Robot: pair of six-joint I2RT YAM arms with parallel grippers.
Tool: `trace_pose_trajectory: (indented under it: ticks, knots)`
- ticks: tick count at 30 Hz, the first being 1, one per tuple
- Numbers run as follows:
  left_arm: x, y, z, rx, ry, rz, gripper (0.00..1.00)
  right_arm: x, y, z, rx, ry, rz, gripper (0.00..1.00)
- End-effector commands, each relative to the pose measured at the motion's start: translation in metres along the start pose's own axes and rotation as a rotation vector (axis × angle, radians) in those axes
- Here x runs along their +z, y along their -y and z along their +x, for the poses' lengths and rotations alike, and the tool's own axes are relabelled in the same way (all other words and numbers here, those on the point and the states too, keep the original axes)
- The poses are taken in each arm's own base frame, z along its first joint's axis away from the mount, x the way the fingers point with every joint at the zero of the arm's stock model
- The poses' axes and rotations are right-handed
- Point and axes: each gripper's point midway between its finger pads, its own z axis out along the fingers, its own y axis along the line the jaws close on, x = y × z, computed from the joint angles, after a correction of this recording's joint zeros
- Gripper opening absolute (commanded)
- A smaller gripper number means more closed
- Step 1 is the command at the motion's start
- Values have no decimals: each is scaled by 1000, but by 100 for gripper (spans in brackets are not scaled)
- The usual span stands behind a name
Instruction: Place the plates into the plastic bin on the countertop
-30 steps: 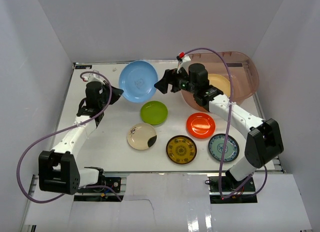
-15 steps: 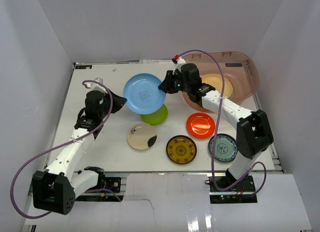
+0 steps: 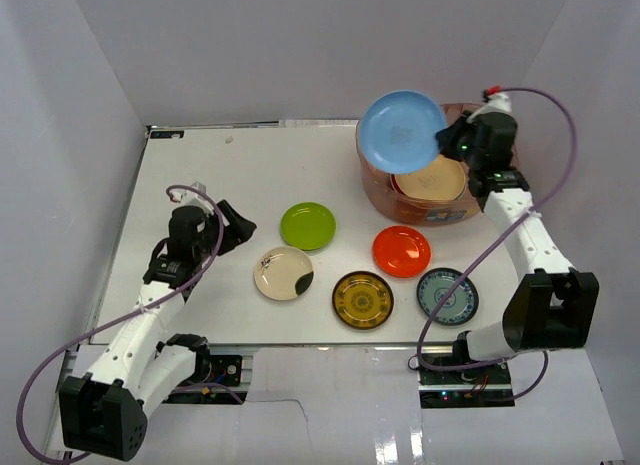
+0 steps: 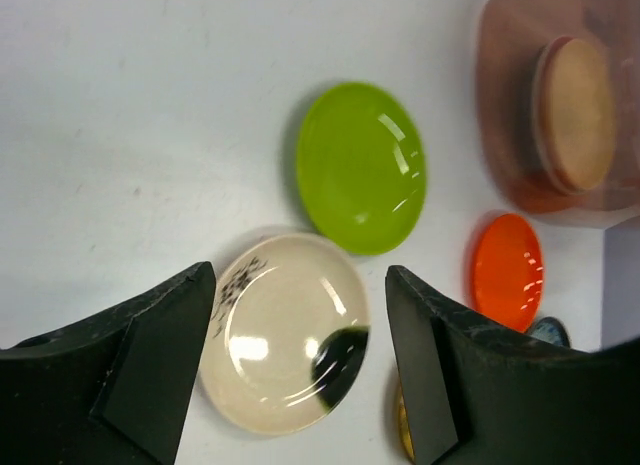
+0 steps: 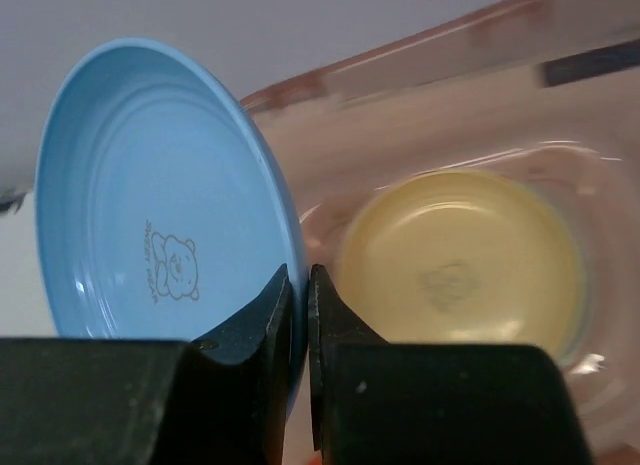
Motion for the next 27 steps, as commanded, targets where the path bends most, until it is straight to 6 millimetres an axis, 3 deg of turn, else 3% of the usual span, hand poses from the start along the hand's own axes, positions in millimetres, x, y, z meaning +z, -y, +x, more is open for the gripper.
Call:
trace_pose_trajectory:
  ticks: [1, 3, 4, 6, 9, 12, 13, 14, 16, 17, 20, 21, 22, 23, 24, 26, 27]
  knots:
    - [-8, -44, 48, -48, -90, -131, 80, -20, 81, -19, 75, 106, 226, 8]
    - [-8, -49, 63, -73, -130, -132, 82, -25, 115, -13, 123, 112, 286, 8]
    - [-7, -53, 73, -91, -156, -140, 82, -27, 134, 1, 156, 96, 323, 8]
    - [-4, -55, 84, -108, -197, -138, 82, -26, 155, 12, 178, 94, 369, 9]
    - [0, -57, 95, -113, -226, -123, 82, -19, 169, 25, 195, 64, 401, 15]
    - [5, -59, 112, -118, -289, -115, 81, -19, 170, 28, 210, 56, 396, 39]
    - [7, -63, 122, -126, -329, -128, 81, -20, 168, 28, 213, 58, 385, 66]
    - [9, -64, 125, -128, -337, -126, 80, -21, 166, 26, 212, 61, 376, 75]
    - [11, -67, 134, -129, -367, -134, 78, -24, 146, 18, 206, 65, 293, 86]
    - [12, -67, 136, -128, -368, -130, 76, -30, 132, 9, 194, 90, 250, 87]
    - [15, -69, 139, -128, -362, -131, 72, -39, 97, 13, 172, 83, 138, 87]
    - [15, -69, 142, -129, -368, -130, 70, -44, 65, 15, 141, 82, 64, 84]
    - [16, -69, 143, -130, -370, -131, 65, -46, 47, 24, 126, 68, 26, 79]
    - [18, -69, 144, -129, -369, -128, 62, -47, 25, 37, 109, 49, -12, 76]
    - [18, -69, 147, -131, -376, -129, 59, -54, -20, 67, 79, 19, -108, 74]
    - [20, -70, 150, -132, -380, -130, 47, -60, -55, 102, 66, 8, -157, 64]
    - [20, -73, 154, -133, -389, -140, 44, -66, -84, 140, 45, -54, -215, 62]
